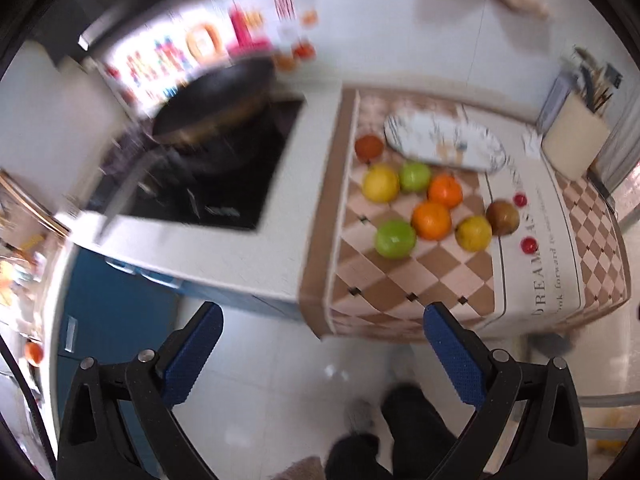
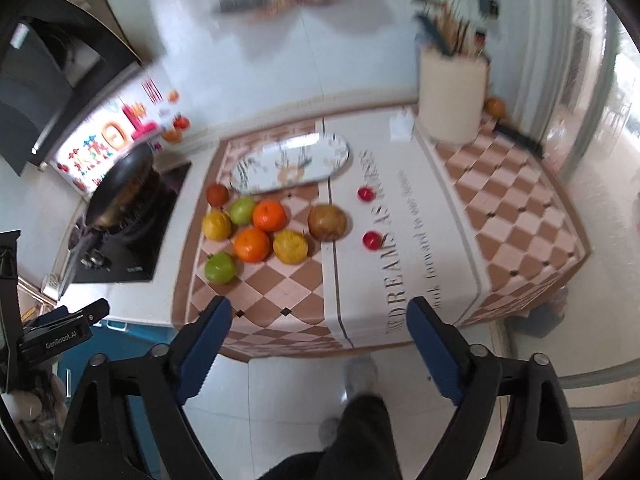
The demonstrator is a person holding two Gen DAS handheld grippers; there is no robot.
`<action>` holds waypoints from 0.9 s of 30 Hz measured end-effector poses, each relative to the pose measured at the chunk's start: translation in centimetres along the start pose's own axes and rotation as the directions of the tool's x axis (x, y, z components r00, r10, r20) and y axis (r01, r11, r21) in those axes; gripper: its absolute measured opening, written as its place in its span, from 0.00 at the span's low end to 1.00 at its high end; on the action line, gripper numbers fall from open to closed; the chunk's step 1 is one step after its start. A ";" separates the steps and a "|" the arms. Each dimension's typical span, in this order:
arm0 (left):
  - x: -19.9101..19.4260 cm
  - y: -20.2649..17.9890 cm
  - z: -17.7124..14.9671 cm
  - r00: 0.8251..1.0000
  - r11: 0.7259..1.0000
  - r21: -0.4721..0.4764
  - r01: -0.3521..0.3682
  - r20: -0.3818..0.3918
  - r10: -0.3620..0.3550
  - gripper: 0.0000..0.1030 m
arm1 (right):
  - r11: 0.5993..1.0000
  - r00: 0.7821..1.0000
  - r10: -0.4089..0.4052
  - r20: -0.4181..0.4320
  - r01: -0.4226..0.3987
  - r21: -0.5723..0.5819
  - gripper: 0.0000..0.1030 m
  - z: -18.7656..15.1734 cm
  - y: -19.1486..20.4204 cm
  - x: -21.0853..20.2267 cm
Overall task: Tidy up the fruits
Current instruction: 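Grasp the brown fruit with the right tool while the left tool grasps a green apple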
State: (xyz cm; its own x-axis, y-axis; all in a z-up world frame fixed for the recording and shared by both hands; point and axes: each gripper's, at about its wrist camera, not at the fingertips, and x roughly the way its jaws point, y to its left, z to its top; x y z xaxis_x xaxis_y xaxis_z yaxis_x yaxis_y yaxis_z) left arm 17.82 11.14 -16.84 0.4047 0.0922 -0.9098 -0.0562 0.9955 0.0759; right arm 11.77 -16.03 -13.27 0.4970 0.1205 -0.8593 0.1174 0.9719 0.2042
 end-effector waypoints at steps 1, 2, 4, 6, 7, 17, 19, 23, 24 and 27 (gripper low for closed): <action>1.6 -0.1 0.6 0.999 1.000 -0.008 0.012 -0.031 -0.013 0.94 | 1.000 1.000 0.003 -0.020 -0.003 0.000 0.88 0.6 -0.1 1.7; 3.1 -0.3 1.2 0.998 1.000 -0.015 0.022 -0.061 -0.023 0.92 | 1.000 0.999 0.004 -0.040 -0.004 0.000 0.88 1.1 -0.2 3.2; 6.0 -0.8 2.4 0.993 0.999 -0.020 0.028 -0.116 -0.030 0.90 | 1.000 0.996 0.026 -0.085 -0.025 0.011 0.88 2.2 -0.6 6.2; 8.2 -1.6 3.6 0.989 0.999 0.003 0.033 -0.143 -0.032 0.90 | 0.999 0.989 0.038 -0.142 -0.037 0.010 0.88 3.8 -0.8 10.2; 9.3 -2.4 4.3 0.987 0.999 0.034 0.034 -0.156 -0.028 0.90 | 0.999 0.986 0.042 -0.160 -0.041 0.008 0.88 4.4 -0.9 11.3; 19.5 -9.5 7.6 0.944 0.899 0.431 0.079 -0.323 0.072 0.90 | 0.999 0.932 0.051 -0.359 -0.052 0.009 0.88 10.1 -2.1 24.2; 20.8 -10.3 7.7 0.939 0.874 0.478 0.081 -0.330 0.093 0.90 | 0.998 0.919 0.064 -0.388 -0.060 0.022 0.88 10.6 -2.1 26.1; 22.6 -11.6 7.7 0.928 0.839 0.528 0.128 -0.363 0.087 0.90 | 0.996 0.896 0.083 -0.436 -0.070 0.047 0.88 11.3 -2.0 28.8; 22.9 -11.9 7.7 0.927 0.831 0.539 0.138 -0.365 0.083 0.90 | 0.996 0.890 0.086 -0.448 -0.070 0.052 0.88 11.3 -1.9 29.4; 23.9 -12.6 7.6 0.921 0.811 0.566 0.150 -0.377 0.093 0.65 | 0.997 0.879 0.077 -0.471 -0.062 0.048 0.88 11.6 -1.7 31.1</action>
State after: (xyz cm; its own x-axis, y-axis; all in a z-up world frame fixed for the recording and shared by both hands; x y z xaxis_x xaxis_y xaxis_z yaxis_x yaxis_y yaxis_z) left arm 35.14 0.96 -36.39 0.0234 0.1696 -0.9852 0.5319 0.8323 0.1560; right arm 36.95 -16.28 -34.90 0.0414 0.2759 -0.9603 0.1273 0.9518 0.2789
